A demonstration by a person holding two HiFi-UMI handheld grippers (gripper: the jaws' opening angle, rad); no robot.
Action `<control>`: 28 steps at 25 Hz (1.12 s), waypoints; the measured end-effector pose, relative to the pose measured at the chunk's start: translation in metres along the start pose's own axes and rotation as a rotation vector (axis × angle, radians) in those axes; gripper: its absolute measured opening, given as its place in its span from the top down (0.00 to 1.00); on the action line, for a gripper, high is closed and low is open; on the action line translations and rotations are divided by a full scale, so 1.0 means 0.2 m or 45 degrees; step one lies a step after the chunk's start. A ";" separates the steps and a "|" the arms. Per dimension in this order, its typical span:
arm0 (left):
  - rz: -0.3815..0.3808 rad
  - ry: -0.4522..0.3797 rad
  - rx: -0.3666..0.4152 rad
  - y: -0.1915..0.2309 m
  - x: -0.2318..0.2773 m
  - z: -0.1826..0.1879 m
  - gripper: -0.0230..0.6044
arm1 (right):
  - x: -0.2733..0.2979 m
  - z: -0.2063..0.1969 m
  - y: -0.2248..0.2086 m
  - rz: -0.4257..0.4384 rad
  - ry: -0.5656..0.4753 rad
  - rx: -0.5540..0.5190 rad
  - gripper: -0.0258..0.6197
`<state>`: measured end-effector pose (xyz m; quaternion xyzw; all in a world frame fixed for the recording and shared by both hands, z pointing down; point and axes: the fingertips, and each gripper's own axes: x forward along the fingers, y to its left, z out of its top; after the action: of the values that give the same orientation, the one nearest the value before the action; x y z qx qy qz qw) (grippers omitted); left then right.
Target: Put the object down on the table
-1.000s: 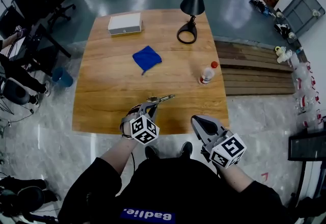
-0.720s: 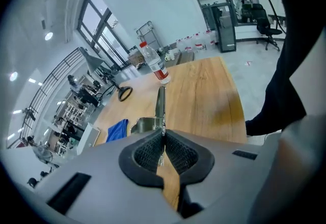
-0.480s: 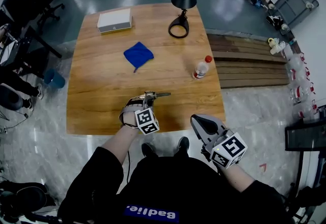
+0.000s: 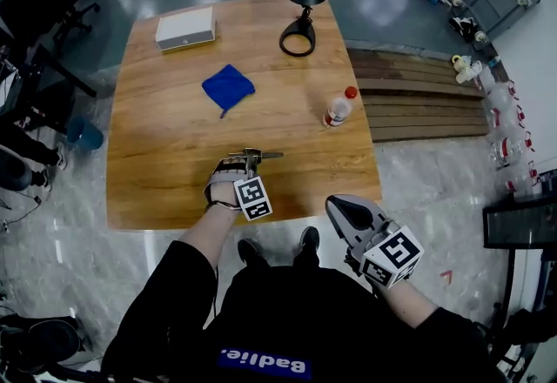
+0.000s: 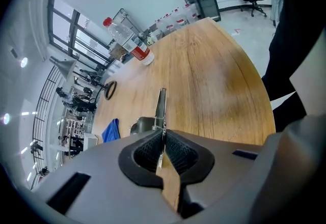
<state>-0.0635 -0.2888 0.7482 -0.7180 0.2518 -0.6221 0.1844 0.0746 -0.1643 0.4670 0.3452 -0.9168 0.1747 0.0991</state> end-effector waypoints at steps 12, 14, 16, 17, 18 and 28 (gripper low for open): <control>-0.009 0.042 0.024 -0.10 0.04 0.02 0.93 | -0.06 -0.03 -0.03 -0.030 0.017 -0.007 0.95; -0.016 0.050 0.014 -0.10 0.04 0.01 0.93 | -0.06 -0.03 -0.02 -0.028 0.019 -0.012 0.95; -0.025 0.057 0.005 -0.12 0.04 0.01 0.93 | -0.07 -0.02 -0.02 -0.027 0.015 -0.013 0.95; -0.029 0.061 0.002 -0.13 0.04 0.00 0.93 | -0.07 -0.02 -0.03 -0.027 0.012 -0.013 0.95; -0.035 0.065 -0.002 -0.14 0.04 0.00 0.93 | -0.07 -0.02 -0.03 -0.026 0.010 -0.015 0.95; -0.108 0.111 -0.041 -0.23 0.03 -0.03 0.89 | -0.08 0.01 -0.04 -0.003 -0.001 -0.029 0.95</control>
<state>-0.0627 -0.2545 0.7798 -0.7031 0.2388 -0.6561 0.1351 0.0908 -0.1608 0.4619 0.3453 -0.9183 0.1640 0.1030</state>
